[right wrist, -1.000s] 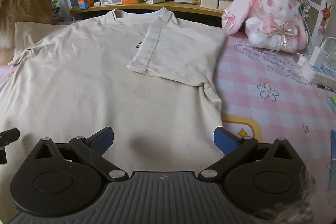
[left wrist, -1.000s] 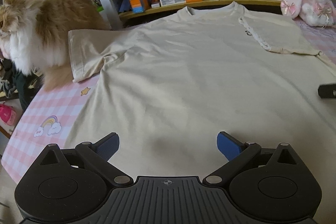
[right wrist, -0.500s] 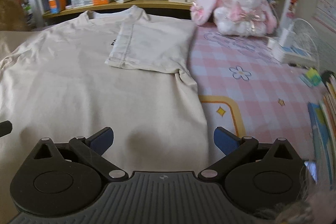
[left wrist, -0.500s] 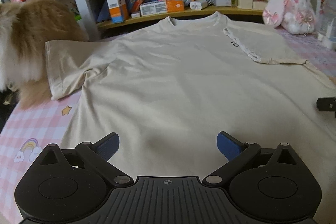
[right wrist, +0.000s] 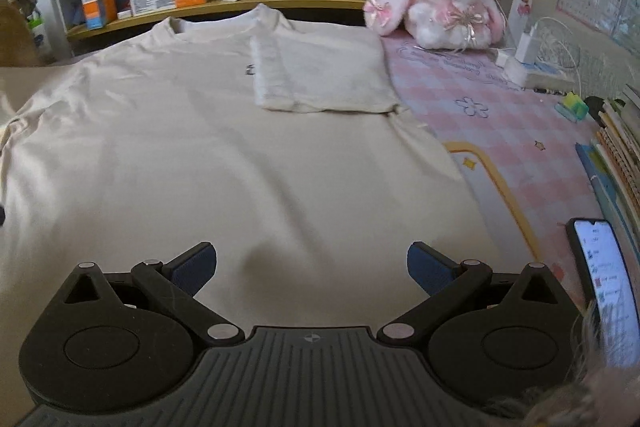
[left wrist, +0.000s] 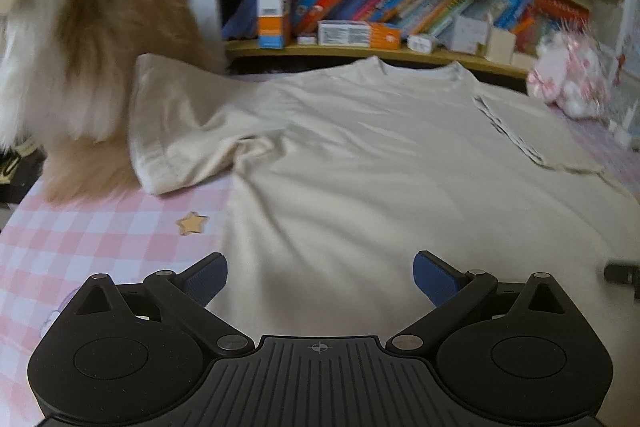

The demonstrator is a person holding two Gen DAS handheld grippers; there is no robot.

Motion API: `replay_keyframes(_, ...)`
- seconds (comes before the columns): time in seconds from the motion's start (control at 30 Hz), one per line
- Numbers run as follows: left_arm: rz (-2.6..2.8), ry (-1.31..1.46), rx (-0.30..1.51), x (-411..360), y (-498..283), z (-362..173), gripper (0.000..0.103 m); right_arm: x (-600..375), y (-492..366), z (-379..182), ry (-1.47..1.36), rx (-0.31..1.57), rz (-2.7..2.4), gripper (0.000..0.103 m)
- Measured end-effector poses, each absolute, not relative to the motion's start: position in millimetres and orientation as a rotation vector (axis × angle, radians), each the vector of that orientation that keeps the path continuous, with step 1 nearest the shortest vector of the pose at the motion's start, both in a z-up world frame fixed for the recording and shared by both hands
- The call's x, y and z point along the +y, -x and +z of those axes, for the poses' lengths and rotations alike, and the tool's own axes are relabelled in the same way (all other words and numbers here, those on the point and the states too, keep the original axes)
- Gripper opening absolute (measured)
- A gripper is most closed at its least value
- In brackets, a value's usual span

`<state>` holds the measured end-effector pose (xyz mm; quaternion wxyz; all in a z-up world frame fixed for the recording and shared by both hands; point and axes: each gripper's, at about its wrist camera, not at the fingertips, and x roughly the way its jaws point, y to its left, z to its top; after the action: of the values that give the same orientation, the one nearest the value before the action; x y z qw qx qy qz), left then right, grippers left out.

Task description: Fold clothes

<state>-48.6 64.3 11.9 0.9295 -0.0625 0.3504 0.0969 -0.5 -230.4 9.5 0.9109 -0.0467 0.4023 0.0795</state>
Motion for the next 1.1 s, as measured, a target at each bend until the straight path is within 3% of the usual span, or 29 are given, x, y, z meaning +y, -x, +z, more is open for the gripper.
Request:
replay_keyframes(0.1,0.221,0.216,0.715,91.6,49.3,11.1,0.097,-215.7,9.0,9.2,0.115,0.832,0.161,0.103)
replay_keyframes(0.2,0.277,0.331,0.723,119.1,44.3,7.3,0.076,-201.0,17.4,9.4,0.136,0.832,0.159,0.103)
replay_keyframes(0.27,0.323,0.403,0.720,138.2,39.7,3.0,0.057,-196.1,20.3,10.1,0.150,0.831,0.158,0.103)
replay_keyframes(0.33,0.369,0.474,0.716,157.7,35.1,-1.4,0.047,-192.5,22.3,11.0,0.164,0.828,0.158,0.103)
replay_keyframes(0.63,0.414,0.940,0.582,214.4,21.4,-24.4,0.046,-176.7,31.4,15.1,0.227,0.816,0.155,0.103)
replay_keyframes(0.87,0.487,1.136,0.506,228.8,10.0,-38.6,0.031,-176.2,36.7,13.5,0.255,0.838,0.135,0.103)
replay_keyframes(0.97,0.549,1.216,0.500,232.3,12.6,-44.7,0.007,-178.0,38.7,12.4,0.267,0.854,0.128,0.103)
replay_keyframes(1.1,0.577,1.197,0.490,231.6,12.6,-41.6,0.005,-183.5,37.6,11.9,0.270,0.867,0.122,0.103)
